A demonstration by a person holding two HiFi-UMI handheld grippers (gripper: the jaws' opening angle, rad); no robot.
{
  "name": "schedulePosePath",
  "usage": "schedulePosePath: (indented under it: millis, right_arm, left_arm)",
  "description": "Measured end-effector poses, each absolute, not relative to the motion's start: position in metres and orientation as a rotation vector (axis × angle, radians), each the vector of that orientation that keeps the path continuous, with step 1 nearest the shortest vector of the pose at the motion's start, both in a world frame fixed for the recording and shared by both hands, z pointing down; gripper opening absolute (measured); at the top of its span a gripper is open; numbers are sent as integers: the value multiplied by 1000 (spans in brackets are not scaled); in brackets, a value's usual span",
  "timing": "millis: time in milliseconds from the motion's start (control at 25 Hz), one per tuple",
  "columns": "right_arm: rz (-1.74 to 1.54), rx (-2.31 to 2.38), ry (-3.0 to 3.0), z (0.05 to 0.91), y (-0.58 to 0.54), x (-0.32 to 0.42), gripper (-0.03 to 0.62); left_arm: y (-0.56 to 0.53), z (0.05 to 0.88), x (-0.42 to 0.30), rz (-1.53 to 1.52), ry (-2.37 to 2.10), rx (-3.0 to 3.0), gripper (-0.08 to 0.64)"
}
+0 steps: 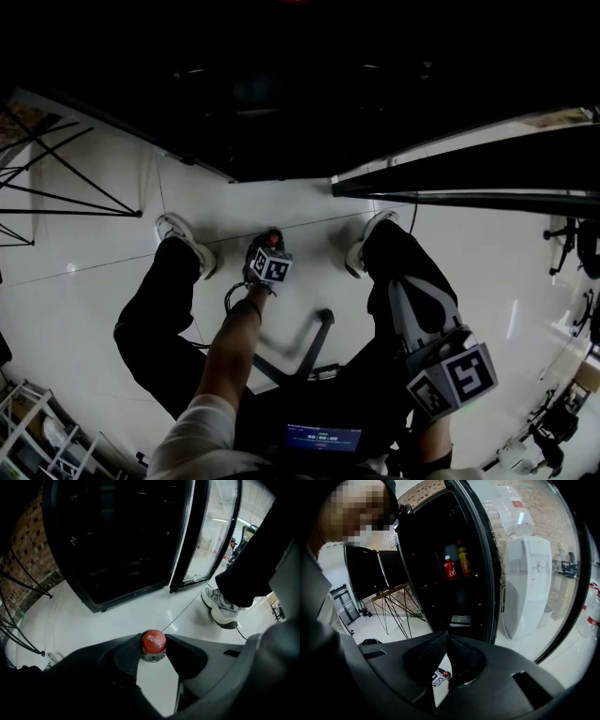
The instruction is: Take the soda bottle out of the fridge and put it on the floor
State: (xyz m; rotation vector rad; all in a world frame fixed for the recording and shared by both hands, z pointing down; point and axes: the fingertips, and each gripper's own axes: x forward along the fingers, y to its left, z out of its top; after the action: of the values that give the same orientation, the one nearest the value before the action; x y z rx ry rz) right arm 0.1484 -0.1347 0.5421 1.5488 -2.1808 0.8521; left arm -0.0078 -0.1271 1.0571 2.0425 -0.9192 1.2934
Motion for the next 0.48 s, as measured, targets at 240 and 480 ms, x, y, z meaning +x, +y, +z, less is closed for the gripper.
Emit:
schedulePosePath:
  millis: [240,480]
  right_arm:
    - [855,1547,-2189,542,-137,146,15]
    - [871,1547,-2188,545,-137,146,15]
  left_arm:
    - [-123,1064,-7,1311,-908,2033,147]
    - [-124,1066,-3,1322,-904,2046,146]
